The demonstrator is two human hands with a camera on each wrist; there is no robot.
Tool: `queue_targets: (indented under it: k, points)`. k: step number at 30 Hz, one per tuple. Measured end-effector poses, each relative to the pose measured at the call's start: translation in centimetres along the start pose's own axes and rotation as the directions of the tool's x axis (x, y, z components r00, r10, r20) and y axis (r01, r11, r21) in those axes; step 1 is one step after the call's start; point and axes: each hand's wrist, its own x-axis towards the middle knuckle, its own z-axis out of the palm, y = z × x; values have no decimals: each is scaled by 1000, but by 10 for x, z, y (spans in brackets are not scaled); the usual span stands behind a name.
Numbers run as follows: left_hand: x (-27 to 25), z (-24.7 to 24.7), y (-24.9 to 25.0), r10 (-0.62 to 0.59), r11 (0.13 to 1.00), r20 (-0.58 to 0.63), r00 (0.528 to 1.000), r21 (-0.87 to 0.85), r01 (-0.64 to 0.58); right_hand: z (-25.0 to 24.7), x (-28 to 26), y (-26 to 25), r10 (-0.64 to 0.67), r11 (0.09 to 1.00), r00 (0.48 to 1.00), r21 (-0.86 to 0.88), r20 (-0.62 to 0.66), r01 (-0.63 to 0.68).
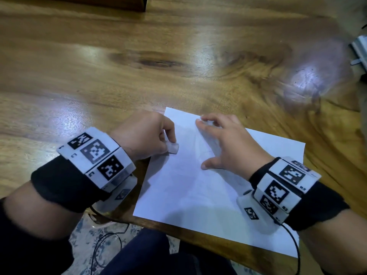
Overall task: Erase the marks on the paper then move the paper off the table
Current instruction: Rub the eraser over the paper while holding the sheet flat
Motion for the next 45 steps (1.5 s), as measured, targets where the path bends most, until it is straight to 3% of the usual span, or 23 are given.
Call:
queue_targets:
  k: [2,5,8,9,12,13,17,22,27,29,32,33,37,38,42,45]
  points:
    - [4,-3,3,-26,999,-21,999,-39,25,-1,1,1,1,998,1000,-58,10,-1]
    - [20,-6,10,-72,989,-160,985,-136,50,-1,3,-2,4,996,1000,-89,17,-2]
    - [26,1,20,-53,995,-250,967,-100,29,-2,3,-1,5,994,1000,-109,31,-1]
    - [25,3,20,-39,996,-220,975,-86,21,-2,3,-1,2,994,999,-113,35,2]
    - [20,3,20,-20,996,20,1000,-87,21,-2,3,-1,1,992,999,-124,47,5]
    - [22,1,21,-22,996,28,999,-85,25,-2,4,-2,0,991,999,-130,50,6]
    - [31,-1,28,-36,998,-177,984,-58,26,-3,4,-2,0,991,998,-133,64,9]
    - [9,14,26,43,999,106,993,-31,-40,-3,3,-3,-10,988,997,-152,80,22]
    - [34,1,30,-18,998,-197,980,-63,6,-3,3,-3,-10,989,997,-149,72,20]
    - [25,11,26,13,997,-164,986,-70,-25,-2,3,-2,-10,990,998,-142,65,19]
    - [6,25,20,41,996,6,999,-79,-41,-2,2,-2,-13,990,998,-137,59,21]
    - [8,24,19,35,996,5,999,-88,-35,-2,2,-2,-14,990,998,-139,58,22]
    - [27,14,23,-22,993,-213,977,-117,-3,-1,1,-2,-19,990,999,-136,48,25]
    - [27,16,25,-10,995,-219,976,-102,-13,-2,1,-2,-20,991,999,-135,50,27]
    - [7,26,19,56,996,-21,998,-62,-57,-1,2,-2,-34,989,998,-145,46,40]
    - [3,25,16,52,996,-15,999,-76,-53,-2,1,2,-39,994,999,-104,19,41]
